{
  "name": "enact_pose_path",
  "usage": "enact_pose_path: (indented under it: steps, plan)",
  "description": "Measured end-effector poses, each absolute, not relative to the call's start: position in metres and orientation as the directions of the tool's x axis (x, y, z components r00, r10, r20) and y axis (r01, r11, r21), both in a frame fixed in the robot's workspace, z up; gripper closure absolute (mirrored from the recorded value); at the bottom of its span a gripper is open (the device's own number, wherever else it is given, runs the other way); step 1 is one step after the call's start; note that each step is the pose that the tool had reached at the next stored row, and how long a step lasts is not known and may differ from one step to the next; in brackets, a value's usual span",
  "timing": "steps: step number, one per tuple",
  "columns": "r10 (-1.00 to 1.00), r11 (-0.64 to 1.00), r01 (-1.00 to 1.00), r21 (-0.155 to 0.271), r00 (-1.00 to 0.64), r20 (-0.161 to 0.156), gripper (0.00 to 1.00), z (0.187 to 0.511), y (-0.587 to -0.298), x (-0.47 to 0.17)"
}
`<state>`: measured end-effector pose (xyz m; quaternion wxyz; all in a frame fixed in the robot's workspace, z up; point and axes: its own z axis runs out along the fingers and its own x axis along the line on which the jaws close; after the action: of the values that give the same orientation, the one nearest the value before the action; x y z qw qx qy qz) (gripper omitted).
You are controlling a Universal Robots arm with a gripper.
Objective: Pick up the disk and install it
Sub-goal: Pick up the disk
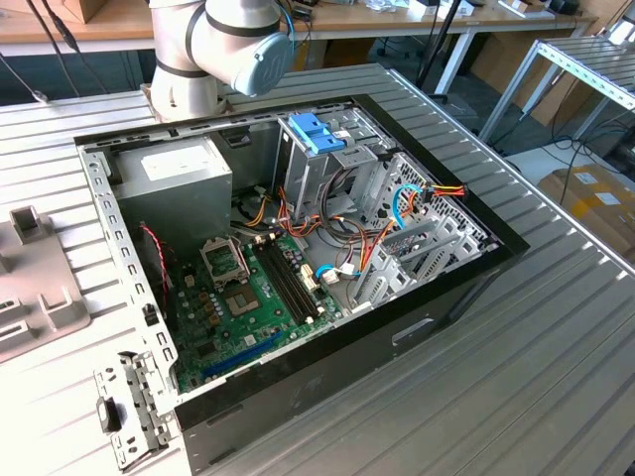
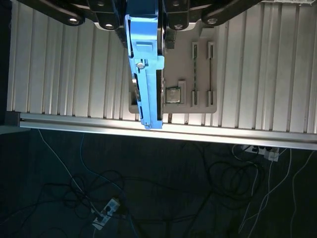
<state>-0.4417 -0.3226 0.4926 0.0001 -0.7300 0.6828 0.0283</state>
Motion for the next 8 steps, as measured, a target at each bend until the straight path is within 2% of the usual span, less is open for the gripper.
enact_pose_path:
  steps: [8]
  plan:
    - [-0.997,-0.066,-0.997,0.041,0.064,-0.042,0.63,0.4927,-0.3251,-0.4335]
